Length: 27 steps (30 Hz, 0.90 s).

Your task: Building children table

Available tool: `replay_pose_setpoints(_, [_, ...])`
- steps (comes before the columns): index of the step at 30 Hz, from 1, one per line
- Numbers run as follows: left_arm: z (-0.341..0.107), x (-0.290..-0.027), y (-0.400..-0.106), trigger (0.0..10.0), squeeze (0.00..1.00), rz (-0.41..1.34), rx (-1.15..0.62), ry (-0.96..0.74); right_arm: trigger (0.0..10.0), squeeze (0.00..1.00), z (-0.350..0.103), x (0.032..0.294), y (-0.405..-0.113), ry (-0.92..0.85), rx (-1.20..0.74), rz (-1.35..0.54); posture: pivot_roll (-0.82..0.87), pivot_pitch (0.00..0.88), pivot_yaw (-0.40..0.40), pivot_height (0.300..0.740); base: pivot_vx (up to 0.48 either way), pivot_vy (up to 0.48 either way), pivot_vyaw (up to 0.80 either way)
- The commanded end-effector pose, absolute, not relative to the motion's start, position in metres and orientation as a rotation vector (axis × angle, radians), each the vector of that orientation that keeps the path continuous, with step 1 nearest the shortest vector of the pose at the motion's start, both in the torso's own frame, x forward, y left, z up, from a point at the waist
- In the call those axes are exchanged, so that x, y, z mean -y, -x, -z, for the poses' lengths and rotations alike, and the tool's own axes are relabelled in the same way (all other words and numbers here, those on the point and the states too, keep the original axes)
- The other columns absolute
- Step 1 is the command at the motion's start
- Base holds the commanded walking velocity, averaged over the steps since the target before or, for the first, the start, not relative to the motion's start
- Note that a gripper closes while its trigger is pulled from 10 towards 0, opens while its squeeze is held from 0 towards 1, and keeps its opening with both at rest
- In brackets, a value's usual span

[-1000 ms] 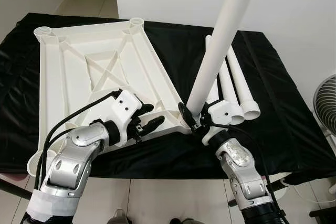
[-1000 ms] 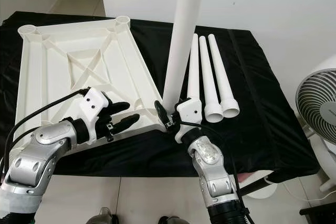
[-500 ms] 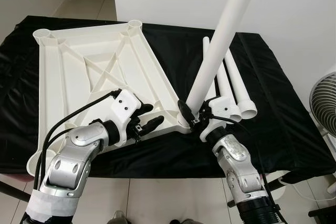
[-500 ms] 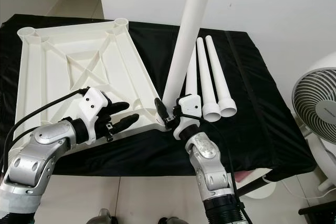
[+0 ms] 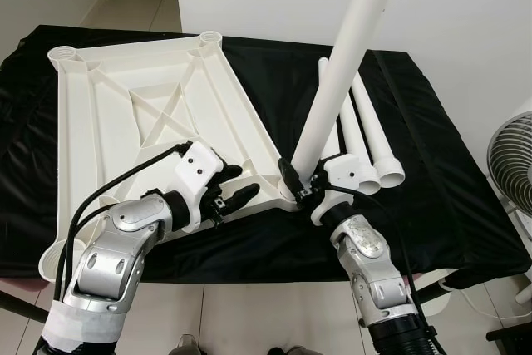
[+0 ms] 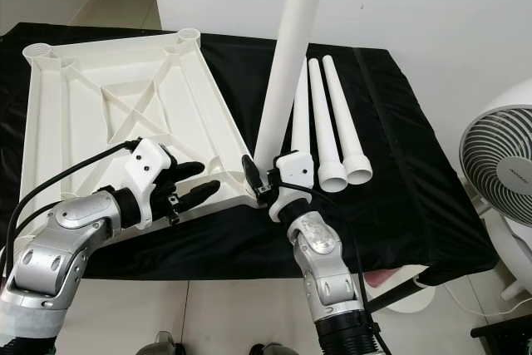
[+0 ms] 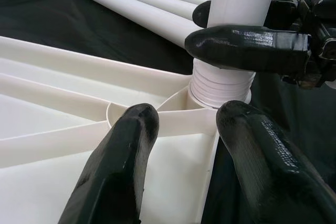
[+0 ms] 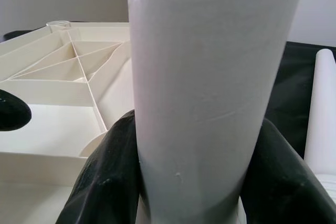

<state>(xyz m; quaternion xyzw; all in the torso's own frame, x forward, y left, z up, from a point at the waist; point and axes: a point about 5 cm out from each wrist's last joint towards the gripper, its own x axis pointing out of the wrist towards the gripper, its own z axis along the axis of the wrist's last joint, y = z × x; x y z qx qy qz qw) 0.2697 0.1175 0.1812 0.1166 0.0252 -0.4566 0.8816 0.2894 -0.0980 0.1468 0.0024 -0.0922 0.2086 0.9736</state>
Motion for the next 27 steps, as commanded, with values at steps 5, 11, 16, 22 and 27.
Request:
replay_pose_setpoints(5, [-0.185, -0.119, -0.272, 10.0, 0.0, 0.867, -0.033, -0.232, 10.0, 0.0, -0.133, 0.104, -0.291, 0.001, 0.123, -0.305, 0.16, 0.107, -0.061, 0.74, 0.0, 0.0, 0.0])
replay_pose_setpoints(11, [-0.186, -0.119, -0.271, 10.0, 0.0, 0.866, -0.032, -0.232, 10.0, 0.0, -0.134, 0.111, -0.293, 0.001, 0.143, -0.152, 0.17, 0.106, -0.062, 0.74, 0.0, 0.0, 0.0])
replay_pose_setpoints(16, [-0.187, -0.121, -0.271, 10.0, 0.0, 0.859, -0.031, -0.234, 10.0, 0.0, -0.128, 0.12, -0.296, -0.015, 0.116, 0.021, 0.18, 0.105, -0.063, 0.74, 0.0, 0.0, 0.0])
replay_pose_setpoints(22, [-0.187, -0.122, -0.271, 10.0, 0.0, 0.849, -0.03, -0.232, 10.0, 0.0, -0.124, 0.132, -0.307, -0.015, 0.078, 0.15, 0.18, 0.105, -0.068, 0.74, 0.0, 0.0, 0.0])
replay_pose_setpoints(27, [-0.187, -0.121, -0.27, 10.0, 0.0, 0.847, -0.03, -0.228, 10.0, 0.0, -0.123, 0.138, -0.314, 0.015, 0.069, 0.208, 0.19, 0.107, -0.072, 0.74, 0.0, 0.0, 0.0])
